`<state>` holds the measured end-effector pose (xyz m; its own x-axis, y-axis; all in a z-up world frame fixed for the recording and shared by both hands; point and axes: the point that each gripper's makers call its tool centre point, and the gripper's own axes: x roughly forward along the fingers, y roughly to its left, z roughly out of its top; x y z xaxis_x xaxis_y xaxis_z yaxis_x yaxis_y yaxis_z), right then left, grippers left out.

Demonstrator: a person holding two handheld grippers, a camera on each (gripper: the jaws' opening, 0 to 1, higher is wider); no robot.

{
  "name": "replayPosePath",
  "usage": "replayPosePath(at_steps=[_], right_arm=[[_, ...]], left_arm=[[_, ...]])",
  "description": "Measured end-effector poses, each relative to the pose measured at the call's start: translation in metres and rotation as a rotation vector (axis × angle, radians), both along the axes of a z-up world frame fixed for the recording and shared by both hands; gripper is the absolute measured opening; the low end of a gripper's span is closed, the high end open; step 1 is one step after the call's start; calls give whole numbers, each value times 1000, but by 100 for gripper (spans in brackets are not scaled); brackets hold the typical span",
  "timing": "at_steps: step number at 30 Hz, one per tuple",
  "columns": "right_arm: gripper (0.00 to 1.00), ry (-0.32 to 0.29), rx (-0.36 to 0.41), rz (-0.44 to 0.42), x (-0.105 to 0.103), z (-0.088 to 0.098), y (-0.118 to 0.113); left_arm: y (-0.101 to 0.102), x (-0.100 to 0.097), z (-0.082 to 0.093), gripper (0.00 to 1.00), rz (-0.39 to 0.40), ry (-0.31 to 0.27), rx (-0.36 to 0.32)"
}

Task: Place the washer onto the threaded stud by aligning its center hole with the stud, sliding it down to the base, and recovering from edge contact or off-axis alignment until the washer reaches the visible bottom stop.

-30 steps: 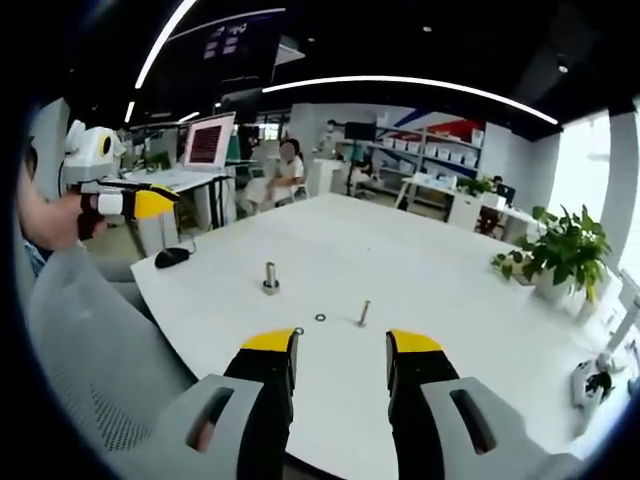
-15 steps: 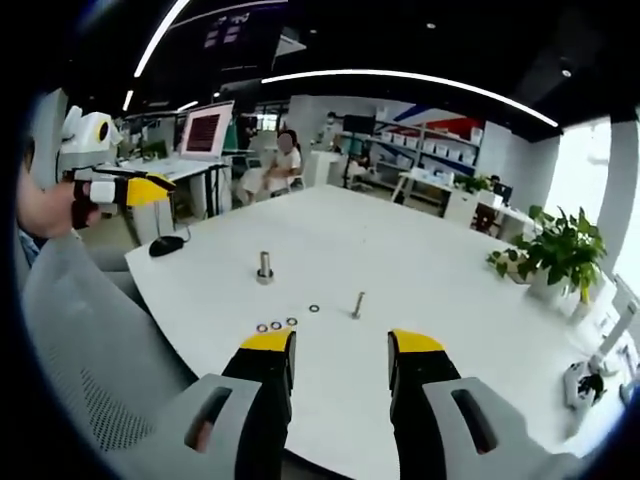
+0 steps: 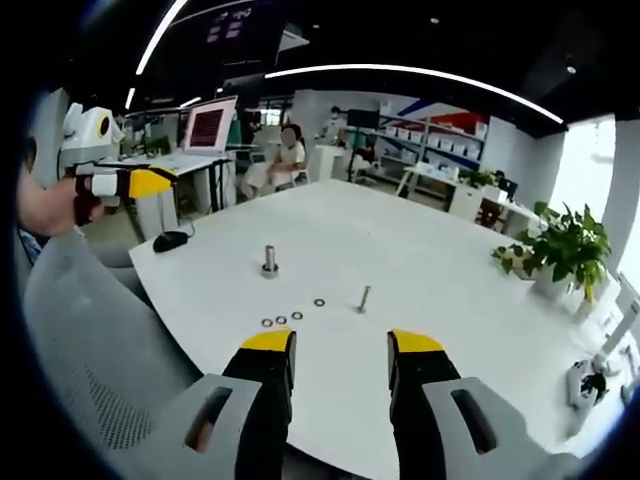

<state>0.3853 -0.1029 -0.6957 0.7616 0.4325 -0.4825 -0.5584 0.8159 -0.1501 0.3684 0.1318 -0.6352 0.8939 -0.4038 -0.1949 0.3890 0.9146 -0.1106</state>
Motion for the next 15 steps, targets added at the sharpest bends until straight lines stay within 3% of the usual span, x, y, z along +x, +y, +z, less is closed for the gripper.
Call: replayPosePath(at_steps=[4,8,11,13,15], right_arm=[[38,9,-2,20,0,0,4],[37,56,5,46,2,-5,15],[37,74,4,65,10,-6,25],[37,122,17,69,16,-11,36],[37,117,-4,86,27,-16,46]], left_arm=[[1,0,3,25,2,-13,5],[2,1,5,25,5,-29,16],[5,1,5,25,15,-22,10],[4,0,3,25,10,-15,14],[3,1,3,25,4,-20,24]])
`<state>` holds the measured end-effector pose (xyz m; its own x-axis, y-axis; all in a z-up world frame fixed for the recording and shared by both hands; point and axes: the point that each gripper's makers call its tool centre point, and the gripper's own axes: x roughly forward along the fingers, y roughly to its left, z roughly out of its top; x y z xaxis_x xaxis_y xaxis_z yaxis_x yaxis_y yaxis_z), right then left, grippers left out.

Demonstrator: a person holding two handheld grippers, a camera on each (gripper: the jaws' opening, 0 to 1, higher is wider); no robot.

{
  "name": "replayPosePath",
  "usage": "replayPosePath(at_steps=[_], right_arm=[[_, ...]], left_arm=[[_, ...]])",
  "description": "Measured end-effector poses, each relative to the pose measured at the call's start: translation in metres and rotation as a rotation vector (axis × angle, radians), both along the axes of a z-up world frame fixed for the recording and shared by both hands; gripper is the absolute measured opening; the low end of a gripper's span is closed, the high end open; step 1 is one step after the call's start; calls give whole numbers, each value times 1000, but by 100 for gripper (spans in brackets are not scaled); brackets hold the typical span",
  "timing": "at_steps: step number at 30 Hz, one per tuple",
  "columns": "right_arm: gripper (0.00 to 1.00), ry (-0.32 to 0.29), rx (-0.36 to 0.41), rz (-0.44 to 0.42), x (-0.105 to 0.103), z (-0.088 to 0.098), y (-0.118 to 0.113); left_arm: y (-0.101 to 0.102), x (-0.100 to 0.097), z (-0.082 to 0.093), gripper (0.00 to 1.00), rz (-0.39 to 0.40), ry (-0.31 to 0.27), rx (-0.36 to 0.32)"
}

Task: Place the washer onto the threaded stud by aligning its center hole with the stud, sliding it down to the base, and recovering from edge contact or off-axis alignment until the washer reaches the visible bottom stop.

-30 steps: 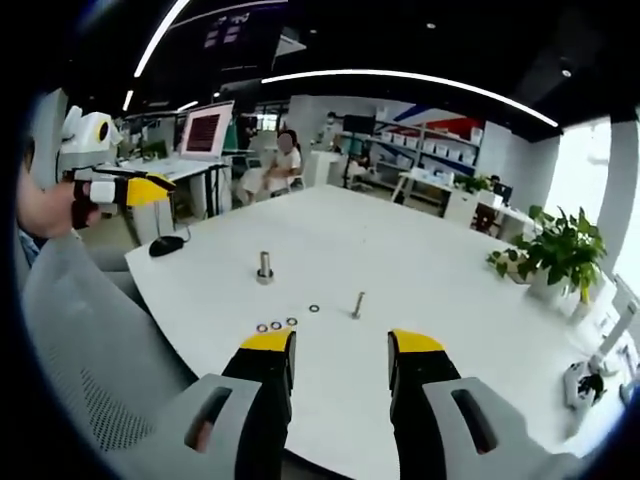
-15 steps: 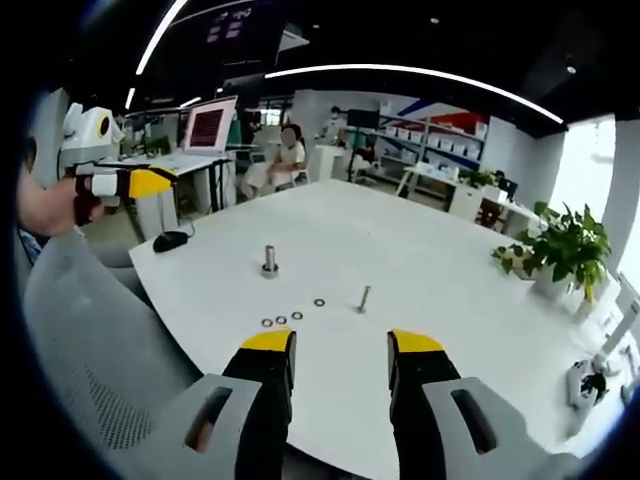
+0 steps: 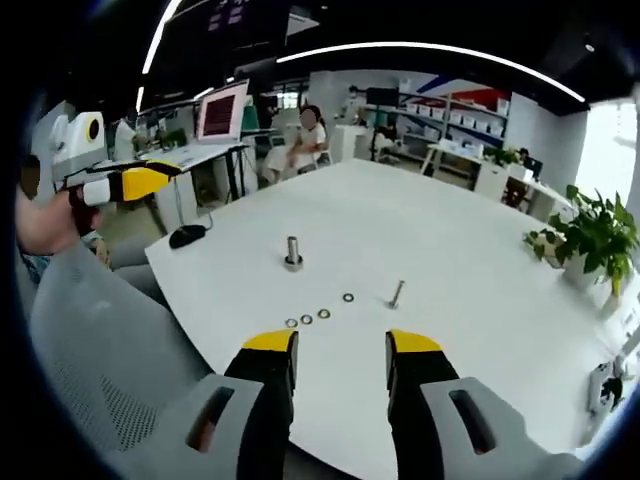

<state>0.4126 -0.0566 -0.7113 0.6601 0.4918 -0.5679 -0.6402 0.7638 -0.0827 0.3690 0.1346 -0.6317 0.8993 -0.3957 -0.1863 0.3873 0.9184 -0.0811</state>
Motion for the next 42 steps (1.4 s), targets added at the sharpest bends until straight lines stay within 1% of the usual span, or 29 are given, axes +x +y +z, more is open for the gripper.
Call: replayPosePath(at_steps=[5,11,14,22,24,29,34,42], right_arm=[[35,34,-43,35,24,-22,19],[34,77,-57,27,44,-40,27],[33,92,-73,36,54,-48,33],[32,129,-109,64,70,-70,44],[32,142,-116,64,73,-78,46],[32,183,-125,55,80,-96,50],[30,217,-102,31,92,-104,55],[28,246,-165,54,106,-119,60]], left_arm=[[2,-1,-2,24,5,5,13],[-3,0,-5,25,-18,14,21],[-3,-1,-5,25,-16,12,34],[1,1,-6,25,0,23,24],[1,0,-5,24,1,15,27],[4,1,-7,24,11,22,28],[5,2,-8,24,21,27,31],[8,2,-8,24,32,27,29]])
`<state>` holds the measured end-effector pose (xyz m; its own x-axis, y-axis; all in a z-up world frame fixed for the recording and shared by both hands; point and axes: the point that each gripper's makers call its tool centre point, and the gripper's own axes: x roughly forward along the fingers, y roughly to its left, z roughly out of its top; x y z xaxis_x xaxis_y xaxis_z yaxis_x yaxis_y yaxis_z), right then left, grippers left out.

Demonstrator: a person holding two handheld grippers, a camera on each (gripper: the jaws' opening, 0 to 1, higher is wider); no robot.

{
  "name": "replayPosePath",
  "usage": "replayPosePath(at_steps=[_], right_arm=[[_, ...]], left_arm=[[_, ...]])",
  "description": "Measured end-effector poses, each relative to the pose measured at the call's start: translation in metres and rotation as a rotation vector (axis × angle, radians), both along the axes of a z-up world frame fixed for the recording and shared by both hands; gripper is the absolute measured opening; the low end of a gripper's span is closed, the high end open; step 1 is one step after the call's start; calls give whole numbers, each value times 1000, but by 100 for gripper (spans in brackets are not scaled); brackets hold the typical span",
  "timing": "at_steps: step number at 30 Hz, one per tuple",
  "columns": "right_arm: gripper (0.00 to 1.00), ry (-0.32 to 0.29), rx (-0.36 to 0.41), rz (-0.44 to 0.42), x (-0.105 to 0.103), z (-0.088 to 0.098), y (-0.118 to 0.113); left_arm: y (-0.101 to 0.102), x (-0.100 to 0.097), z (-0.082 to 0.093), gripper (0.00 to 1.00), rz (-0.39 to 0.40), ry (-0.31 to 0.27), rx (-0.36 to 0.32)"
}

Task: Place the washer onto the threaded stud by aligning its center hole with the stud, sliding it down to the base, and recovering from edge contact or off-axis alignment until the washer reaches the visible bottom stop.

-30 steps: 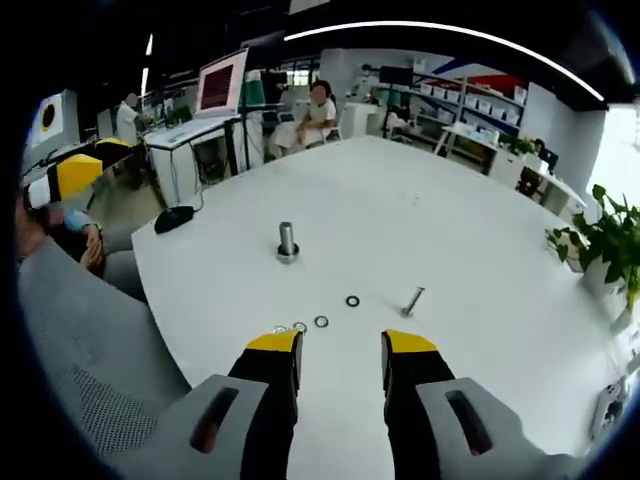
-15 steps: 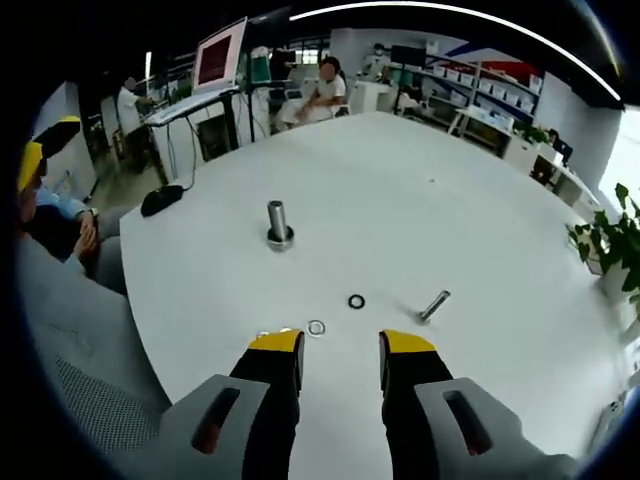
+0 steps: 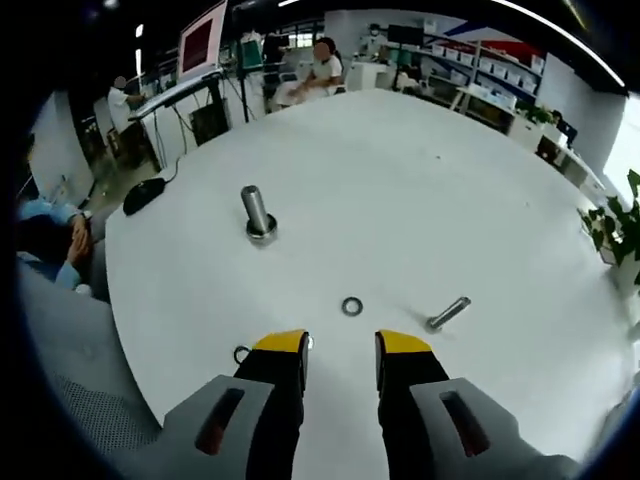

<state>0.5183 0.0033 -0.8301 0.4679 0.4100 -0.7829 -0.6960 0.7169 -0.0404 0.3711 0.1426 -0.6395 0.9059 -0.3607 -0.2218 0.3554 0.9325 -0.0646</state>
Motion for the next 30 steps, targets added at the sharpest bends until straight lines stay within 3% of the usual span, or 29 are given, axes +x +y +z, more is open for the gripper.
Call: replayPosePath(at_steps=[10,22,30], right_arm=[[28,36,-14,-1,16,-17,10],[27,67,-47,-5,22,-36,9],[24,72,-64,36,25,-45,11]], left_arm=[[1,0,-3,22,6,12,5],[3,0,-6,22,13,23,12],[2,1,-10,22,12,37,23]])
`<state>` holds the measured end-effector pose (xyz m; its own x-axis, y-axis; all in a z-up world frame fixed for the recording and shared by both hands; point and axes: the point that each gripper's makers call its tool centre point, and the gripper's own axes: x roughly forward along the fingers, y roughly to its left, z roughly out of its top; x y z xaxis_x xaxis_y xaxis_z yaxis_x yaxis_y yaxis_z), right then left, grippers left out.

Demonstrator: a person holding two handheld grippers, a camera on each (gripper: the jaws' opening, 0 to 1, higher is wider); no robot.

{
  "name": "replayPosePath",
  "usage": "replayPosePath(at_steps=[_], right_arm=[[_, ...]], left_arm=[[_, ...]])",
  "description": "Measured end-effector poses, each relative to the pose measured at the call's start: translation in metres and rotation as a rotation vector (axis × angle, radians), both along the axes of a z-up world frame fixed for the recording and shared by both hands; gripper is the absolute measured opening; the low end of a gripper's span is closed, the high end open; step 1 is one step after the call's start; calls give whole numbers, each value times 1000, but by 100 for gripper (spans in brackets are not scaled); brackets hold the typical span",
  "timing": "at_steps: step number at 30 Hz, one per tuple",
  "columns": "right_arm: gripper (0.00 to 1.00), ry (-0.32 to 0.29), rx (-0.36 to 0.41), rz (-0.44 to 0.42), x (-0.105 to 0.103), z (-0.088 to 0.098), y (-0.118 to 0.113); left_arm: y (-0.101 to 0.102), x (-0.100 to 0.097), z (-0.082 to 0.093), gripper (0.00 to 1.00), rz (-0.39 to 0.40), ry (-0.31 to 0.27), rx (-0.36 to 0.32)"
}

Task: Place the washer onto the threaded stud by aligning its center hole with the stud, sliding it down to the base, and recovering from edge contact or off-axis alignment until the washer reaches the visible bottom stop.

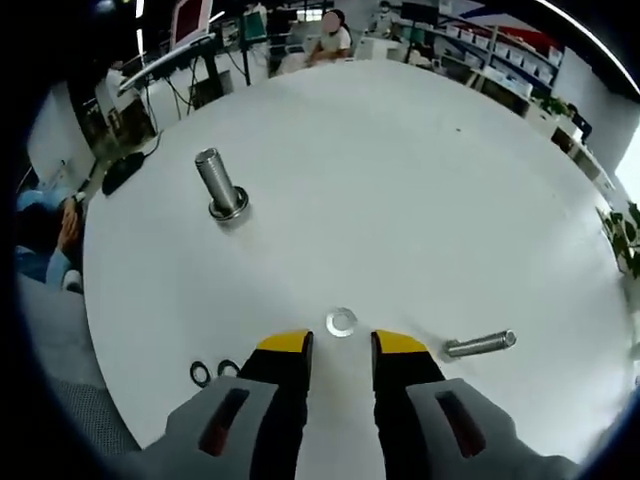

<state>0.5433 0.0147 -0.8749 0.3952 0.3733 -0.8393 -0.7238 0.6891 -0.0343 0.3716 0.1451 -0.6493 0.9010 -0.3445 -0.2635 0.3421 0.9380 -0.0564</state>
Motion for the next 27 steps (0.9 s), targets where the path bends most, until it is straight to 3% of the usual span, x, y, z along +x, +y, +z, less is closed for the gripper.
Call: replayPosePath(at_steps=[5,27], right_arm=[[18,2,23,20,0,0,8],[15,18,53,-64,6,0,7]], left_arm=[[-1,0,-1,22,-6,6,4],[-3,-1,-4,22,-15,15,11]])
